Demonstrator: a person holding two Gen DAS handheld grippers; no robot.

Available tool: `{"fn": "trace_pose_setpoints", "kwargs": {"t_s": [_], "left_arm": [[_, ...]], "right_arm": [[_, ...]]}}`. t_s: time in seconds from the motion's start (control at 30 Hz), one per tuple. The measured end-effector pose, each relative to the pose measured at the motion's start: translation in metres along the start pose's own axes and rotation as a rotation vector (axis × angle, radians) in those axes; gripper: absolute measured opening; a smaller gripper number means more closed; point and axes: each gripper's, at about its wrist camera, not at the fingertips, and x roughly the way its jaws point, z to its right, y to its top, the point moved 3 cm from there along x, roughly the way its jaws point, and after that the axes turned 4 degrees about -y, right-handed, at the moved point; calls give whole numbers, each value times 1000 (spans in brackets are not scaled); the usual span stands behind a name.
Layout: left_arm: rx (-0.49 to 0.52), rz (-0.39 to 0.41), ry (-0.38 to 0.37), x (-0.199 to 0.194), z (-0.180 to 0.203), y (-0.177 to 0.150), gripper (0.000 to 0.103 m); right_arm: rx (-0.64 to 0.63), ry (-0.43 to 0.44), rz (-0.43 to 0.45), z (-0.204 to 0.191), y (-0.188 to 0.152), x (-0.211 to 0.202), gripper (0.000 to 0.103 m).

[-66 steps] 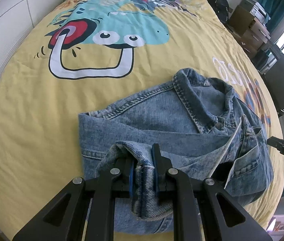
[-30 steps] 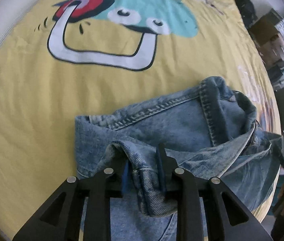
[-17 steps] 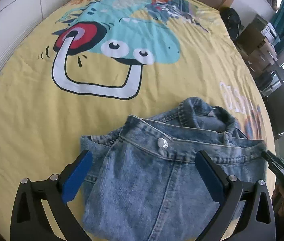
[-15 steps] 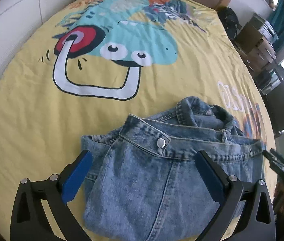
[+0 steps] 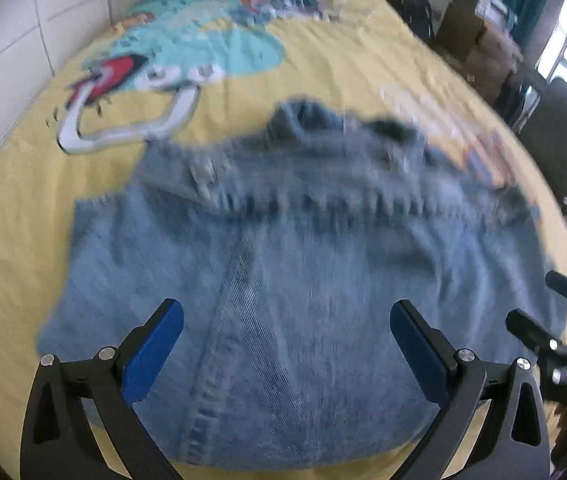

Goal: Fold large clothes

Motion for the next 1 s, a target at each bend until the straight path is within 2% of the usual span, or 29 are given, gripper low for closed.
{"fn": "trace_pose_setpoints", "kwargs": {"t_s": [0.07, 0.17, 0.23, 0.4, 0.47, 0.57, 0.67, 0.77, 0.8, 0.87, 1.0], "left_arm": [[3, -41, 18, 15, -4, -10, 102], [0, -41, 68, 24, -23, -24, 102], [-17, -33, 50, 22, -34, -30, 102], [-50, -4, 44, 18, -58, -37, 102], [-66, -6, 20, 21, -61, -39, 102], [-72, -13, -2, 16, -61, -42, 102], [-69, -87, -33, 9, -65, -37, 102], [-132, -41, -69, -25, -83, -29, 102], [-167, -3, -67, -41, -97, -25, 102], [-218, 13, -31, -53, -121, -22, 102], [-315, -48, 52, -44, -169, -25, 102]], "right_arm": [[-14, 5, -16, -12, -14, 9, 103], [-16, -10, -38, -9, -32, 22, 103], [5, -40, -37, 5, -37, 25, 103], [105, -36, -41, 50, -45, 28, 103], [127, -30, -44, 60, -48, 31, 103], [140, -5, -51, 62, -52, 36, 103], [135, -11, -59, 62, -50, 31, 103], [132, -15, -45, 59, -50, 13, 103], [127, -14, -42, 59, -51, 7, 103], [124, -7, -30, 58, -55, -6, 103], [147, 9, -31, 62, -66, -20, 103]]}}
